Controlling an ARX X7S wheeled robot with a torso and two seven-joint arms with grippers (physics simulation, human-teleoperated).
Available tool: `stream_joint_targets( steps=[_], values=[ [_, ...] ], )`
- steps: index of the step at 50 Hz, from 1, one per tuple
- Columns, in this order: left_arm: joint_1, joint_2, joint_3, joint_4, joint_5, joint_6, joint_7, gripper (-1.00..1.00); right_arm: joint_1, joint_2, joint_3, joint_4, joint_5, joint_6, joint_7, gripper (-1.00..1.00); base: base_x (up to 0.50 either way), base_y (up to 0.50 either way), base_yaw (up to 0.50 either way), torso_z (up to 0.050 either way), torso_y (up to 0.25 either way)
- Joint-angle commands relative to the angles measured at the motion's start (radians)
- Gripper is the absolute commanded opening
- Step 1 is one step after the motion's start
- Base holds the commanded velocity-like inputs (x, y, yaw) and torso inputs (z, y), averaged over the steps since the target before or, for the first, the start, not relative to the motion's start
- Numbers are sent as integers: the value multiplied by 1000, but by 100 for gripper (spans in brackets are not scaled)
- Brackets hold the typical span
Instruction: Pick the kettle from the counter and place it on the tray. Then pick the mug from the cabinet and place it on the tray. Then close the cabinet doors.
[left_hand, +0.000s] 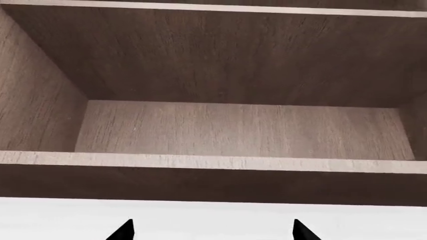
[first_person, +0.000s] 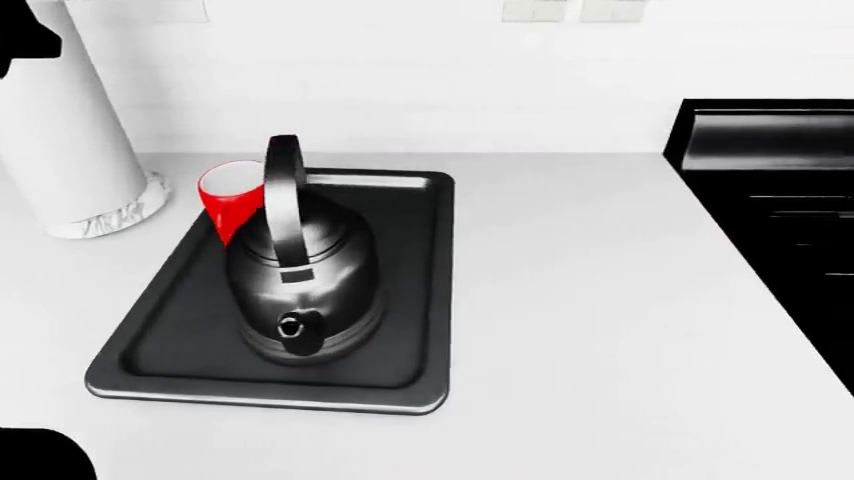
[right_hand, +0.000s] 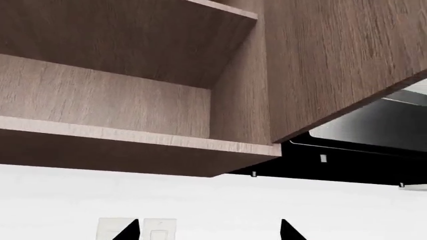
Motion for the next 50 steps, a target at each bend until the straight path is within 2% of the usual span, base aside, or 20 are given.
stream_joint_targets(
  steps=[1,29,33,36,43,46,48,50],
  values=[
    [20,-15,13,3,-3,30,-3,100,-9,-20,26,0,12,13,0,100,0,-500,0,0,0],
    [87,-44,61,-2,67,113,31,100,-33,-25,43,0,7,7,0,100,0,-496,0,0,0],
    [93,-49,65,-3,70,121,31,100,-10,73,-77,0,-28,-90,0,100,0,0,0,0,0],
    [94,-54,65,-6,64,125,26,100,102,202,-262,15,-57,-200,-1,100,0,0,0,0,0],
    [91,-62,70,-11,46,132,11,100,680,379,-853,100,-97,-270,1,100,0,0,0,0,0],
    [93,-65,75,-10,40,134,9,100,953,391,-1100,137,-121,-248,1,100,0,0,0,0,0],
    [92,-67,75,-14,35,136,4,100,1088,384,-1221,158,-137,-255,1,100,0,0,0,0,0],
    [93,-68,75,-14,30,138,1,100,1124,356,-1228,177,-145,-221,0,100,0,0,0,0,0]
  ],
)
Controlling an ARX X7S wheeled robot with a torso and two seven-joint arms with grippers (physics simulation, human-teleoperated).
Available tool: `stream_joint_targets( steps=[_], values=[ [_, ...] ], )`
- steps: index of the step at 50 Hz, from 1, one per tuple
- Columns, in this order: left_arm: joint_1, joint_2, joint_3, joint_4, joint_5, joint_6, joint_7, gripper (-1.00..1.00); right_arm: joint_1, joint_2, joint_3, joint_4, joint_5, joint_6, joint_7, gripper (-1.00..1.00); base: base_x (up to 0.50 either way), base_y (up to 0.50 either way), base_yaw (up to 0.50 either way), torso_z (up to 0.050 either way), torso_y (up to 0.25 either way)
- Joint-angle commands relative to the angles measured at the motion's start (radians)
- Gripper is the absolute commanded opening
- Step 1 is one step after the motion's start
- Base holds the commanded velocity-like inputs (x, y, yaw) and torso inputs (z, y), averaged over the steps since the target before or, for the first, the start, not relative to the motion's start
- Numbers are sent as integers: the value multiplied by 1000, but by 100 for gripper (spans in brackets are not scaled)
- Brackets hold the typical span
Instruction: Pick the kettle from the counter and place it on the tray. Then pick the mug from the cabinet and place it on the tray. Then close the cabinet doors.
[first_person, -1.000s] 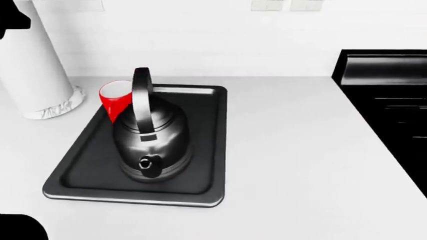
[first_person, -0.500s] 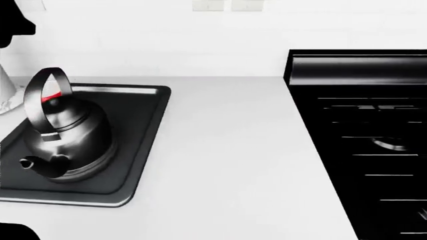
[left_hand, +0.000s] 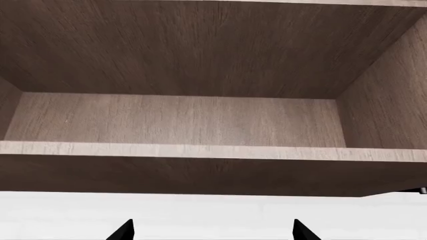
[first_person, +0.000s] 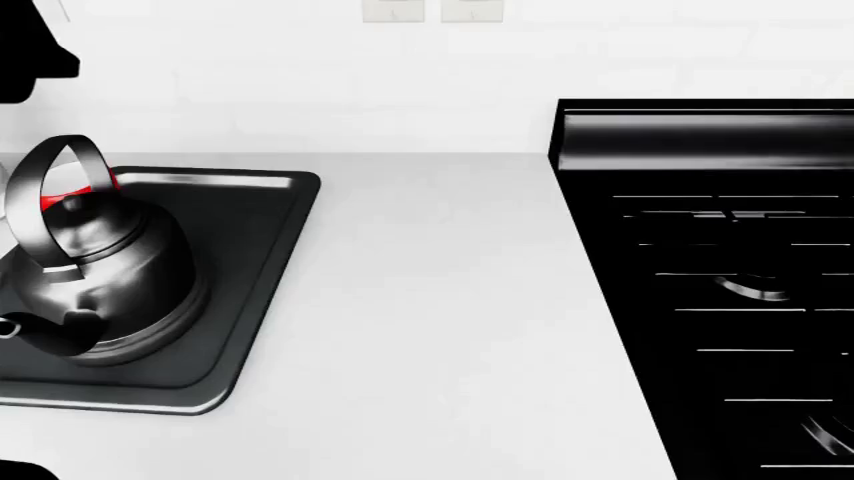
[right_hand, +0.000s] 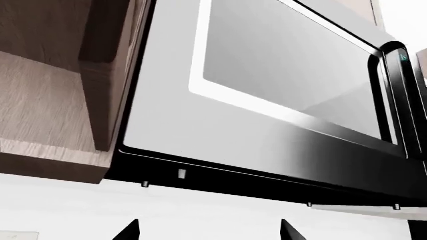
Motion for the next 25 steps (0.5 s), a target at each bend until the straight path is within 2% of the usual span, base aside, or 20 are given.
stream_joint_targets(
  steps=[1,15,25],
  values=[
    [5,-13,6,-6,-22,14,-16,100,554,69,-514,103,-65,-1,0,100,0,0,0,0,0],
    [-2,-36,1,-16,-61,28,-44,100,550,-142,-233,322,-110,280,-135,100,0,0,0,0,0],
    [2,-49,-4,-23,-73,43,-48,100,555,-445,31,507,-178,642,-156,100,0,0,0,1,0]
  ],
)
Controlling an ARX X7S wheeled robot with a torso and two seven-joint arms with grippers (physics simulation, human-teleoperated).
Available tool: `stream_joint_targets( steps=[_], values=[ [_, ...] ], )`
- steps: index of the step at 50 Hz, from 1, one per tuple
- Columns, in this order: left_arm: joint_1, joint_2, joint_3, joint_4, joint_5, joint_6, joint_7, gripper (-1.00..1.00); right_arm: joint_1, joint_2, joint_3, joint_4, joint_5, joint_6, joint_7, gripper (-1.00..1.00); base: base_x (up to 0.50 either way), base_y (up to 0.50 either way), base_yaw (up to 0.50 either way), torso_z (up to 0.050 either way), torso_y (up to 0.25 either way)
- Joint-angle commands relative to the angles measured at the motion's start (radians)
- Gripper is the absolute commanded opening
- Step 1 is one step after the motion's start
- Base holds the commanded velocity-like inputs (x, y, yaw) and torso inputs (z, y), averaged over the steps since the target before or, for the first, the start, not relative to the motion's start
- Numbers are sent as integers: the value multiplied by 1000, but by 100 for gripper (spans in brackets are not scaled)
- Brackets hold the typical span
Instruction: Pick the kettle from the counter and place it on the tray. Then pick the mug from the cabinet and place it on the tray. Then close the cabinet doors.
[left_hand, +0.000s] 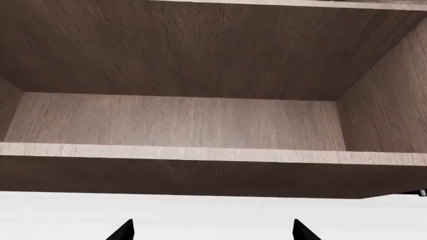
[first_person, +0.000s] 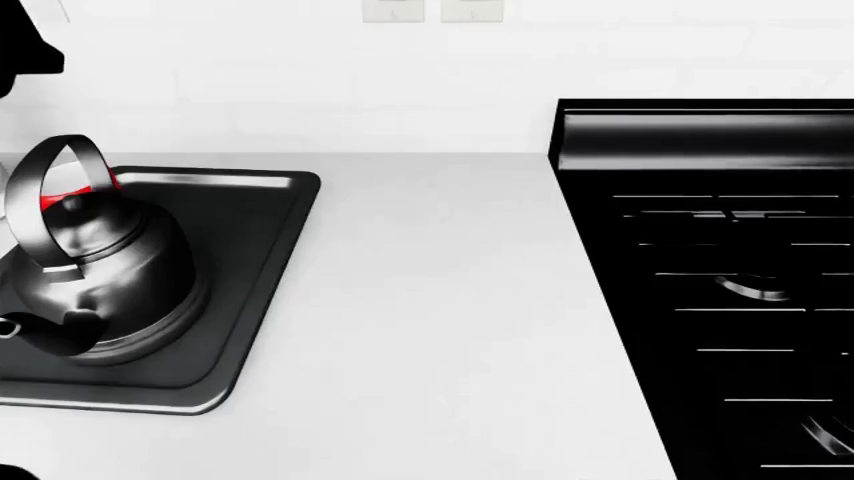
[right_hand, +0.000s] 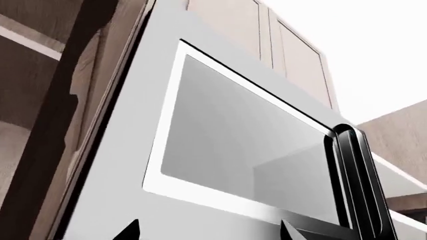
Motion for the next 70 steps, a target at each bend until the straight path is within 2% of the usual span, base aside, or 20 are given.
stream_joint_targets(
  steps=[1,4,16,29,43,59,70],
  values=[
    [7,-15,-6,-7,-15,17,-6,100,57,-280,222,217,-86,323,-52,100,0,0,0,0,0],
    [11,-21,-11,-8,-19,21,-6,100,58,-349,273,254,-136,375,-79,100,0,0,0,7,4],
    [38,-44,-43,-9,-38,42,-2,100,58,-513,334,387,-326,377,-209,100,0,0,2,5,3],
    [88,-50,-63,-2,-9,68,29,100,5,-546,192,398,-621,201,-559,100,0,0,2,4,3],
    [121,-61,-79,1,-23,88,33,100,-90,-590,129,517,-711,75,-703,100,0,0,0,1,0],
    [148,-64,-74,8,-2,109,49,100,-210,-654,174,668,-664,-21,-797,100,3,0,2,1,0],
    [149,-87,-63,5,-1,107,41,100,-269,-698,143,775,-699,-85,-881,100,8,2,5,1,0]
  ],
)
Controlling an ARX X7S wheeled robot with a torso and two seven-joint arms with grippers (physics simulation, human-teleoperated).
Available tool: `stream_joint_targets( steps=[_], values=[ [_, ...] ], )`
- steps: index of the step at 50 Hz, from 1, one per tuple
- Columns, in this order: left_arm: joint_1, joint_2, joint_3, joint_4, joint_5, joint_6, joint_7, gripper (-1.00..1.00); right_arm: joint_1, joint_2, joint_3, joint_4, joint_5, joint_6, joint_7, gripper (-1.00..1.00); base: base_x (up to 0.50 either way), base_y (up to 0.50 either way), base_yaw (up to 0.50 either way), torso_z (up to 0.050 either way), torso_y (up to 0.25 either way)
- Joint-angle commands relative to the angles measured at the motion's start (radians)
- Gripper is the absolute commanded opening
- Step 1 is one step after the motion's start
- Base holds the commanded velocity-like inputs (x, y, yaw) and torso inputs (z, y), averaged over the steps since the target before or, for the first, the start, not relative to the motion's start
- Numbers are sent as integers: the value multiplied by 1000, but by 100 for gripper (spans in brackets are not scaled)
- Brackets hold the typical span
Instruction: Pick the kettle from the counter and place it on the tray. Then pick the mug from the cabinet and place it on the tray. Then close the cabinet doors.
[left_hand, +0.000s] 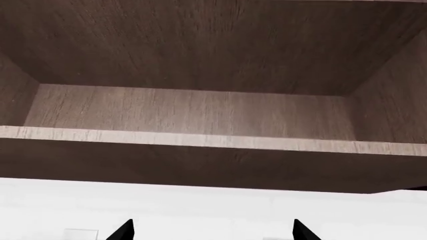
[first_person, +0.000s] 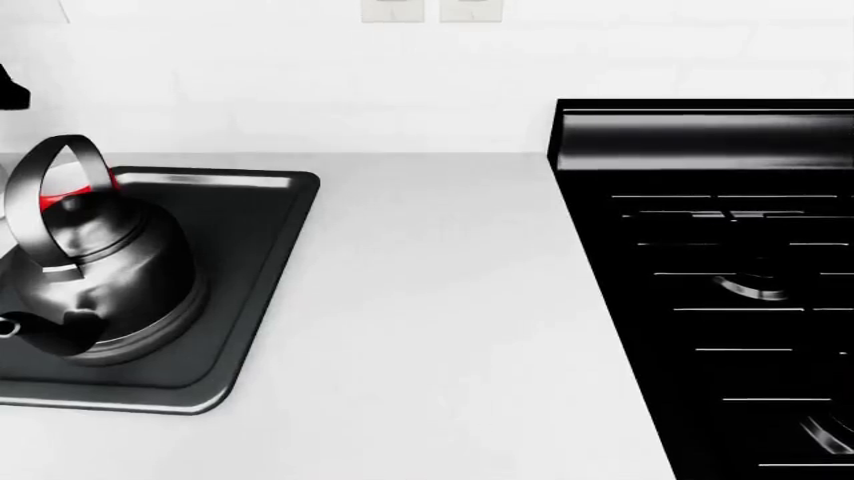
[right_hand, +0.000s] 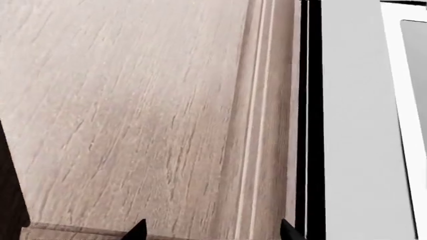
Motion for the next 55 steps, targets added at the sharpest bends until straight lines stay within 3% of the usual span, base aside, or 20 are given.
stream_joint_targets(
  steps=[1,34,55],
  values=[
    [7,-20,5,-1,-2,3,-5,100,-118,-61,-70,204,-1,-60,-116,100,0,3,4,0,0],
    [13,-65,-17,-13,-51,31,-34,100,-160,-141,-219,424,-146,-160,-280,100,5,1,2,0,0],
    [52,-63,-22,-12,-22,55,-11,100,-206,-164,-483,486,-346,-139,-300,100,4,1,2,0,0]
  ],
)
